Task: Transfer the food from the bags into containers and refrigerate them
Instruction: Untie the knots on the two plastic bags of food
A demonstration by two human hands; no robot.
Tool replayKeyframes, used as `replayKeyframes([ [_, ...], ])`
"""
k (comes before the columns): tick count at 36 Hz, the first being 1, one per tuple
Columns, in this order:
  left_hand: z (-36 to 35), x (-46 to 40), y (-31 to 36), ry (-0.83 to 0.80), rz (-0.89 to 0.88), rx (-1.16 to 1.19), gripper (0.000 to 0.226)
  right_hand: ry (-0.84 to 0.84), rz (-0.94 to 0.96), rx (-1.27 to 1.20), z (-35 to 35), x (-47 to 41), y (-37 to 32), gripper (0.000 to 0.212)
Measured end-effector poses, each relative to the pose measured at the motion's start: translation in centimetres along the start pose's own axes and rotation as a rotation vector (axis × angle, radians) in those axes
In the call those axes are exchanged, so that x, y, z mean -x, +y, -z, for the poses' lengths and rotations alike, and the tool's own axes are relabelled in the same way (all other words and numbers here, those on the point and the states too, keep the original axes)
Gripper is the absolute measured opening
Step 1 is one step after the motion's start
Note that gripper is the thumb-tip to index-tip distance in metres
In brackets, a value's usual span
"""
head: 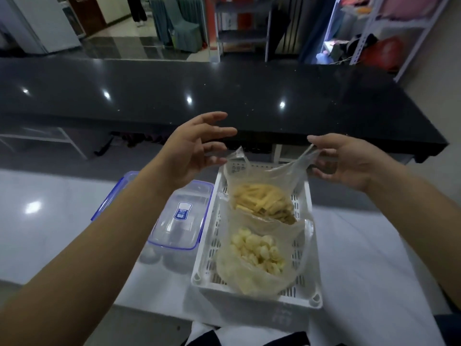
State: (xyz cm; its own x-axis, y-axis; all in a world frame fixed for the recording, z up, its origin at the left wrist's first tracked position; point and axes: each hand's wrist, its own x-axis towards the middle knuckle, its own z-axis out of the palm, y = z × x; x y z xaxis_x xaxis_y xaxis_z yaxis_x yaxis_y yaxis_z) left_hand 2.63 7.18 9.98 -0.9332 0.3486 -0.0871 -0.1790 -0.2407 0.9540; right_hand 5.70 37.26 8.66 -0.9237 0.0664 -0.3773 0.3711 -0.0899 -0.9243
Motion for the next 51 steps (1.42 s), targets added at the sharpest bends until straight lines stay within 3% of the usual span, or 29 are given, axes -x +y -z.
replayKeyframes([
  [2,-0.3,-0.4,0.8,-0.017,-0.017,-0.059,0.031,0.045,0.014,0.057,-0.7,0.2,-0.5,0.023],
  [4,-0.4,-0.9,0.9,-0.002,-0.051,-0.303,0.033,0.055,0.006,0.052,-1.1,0.4,-0.7,0.024],
  [8,-0.4,-1.1,-0.1,-0.104,-0.044,-0.932,0.087,0.166,0.064,0.113,-2.2,0.9,-0.7,0.025],
  [11,-0.3,-1.4,-1.0,-0.166,-0.122,-1.104,0.084,0.277,0.147,0.167,-2.7,0.7,-0.3,0.029],
  [17,-0.3,-2.7,-0.3,-0.074,-0.046,-0.516,0.034,0.354,0.151,0.126,-2.9,0.5,0.2,0.021],
  [21,0.1,-2.9,0.1,-0.144,0.064,-0.292,0.037,0.435,0.169,0.242,-2.7,0.8,0.4,0.014],
  [23,0.5,-2.8,0.4,-0.167,0.16,-0.195,0.041,0.4,0.061,0.269,-2.2,1.3,0.1,0.009],
  [28,1.2,-2.4,1.0,-0.151,0.263,-0.004,0.039,0.202,-0.25,0.268,-0.3,3.1,-0.7,0.039],
  [31,1.1,-2.2,1.4,-0.157,0.262,0.073,0.037,0.182,-0.257,0.288,0.4,3.6,-1.0,0.043],
  [33,1.0,-2.2,1.5,-0.169,0.268,0.098,0.037,0.071,-0.26,0.273,0.5,4.0,-1.5,0.048],
  [37,0.6,-2.2,1.7,-0.168,0.257,0.111,0.041,-0.092,-0.077,-0.076,0.5,4.1,-2.5,0.065],
  [44,-0.7,-2.3,1.4,-0.163,0.206,0.145,0.041,0.027,0.134,-0.382,-1.4,3.3,-2.1,0.052],
  [51,-1.2,-2.5,0.3,-0.135,0.152,0.142,0.043,0.065,0.176,-0.346,-0.7,3.1,-1.8,0.057],
])
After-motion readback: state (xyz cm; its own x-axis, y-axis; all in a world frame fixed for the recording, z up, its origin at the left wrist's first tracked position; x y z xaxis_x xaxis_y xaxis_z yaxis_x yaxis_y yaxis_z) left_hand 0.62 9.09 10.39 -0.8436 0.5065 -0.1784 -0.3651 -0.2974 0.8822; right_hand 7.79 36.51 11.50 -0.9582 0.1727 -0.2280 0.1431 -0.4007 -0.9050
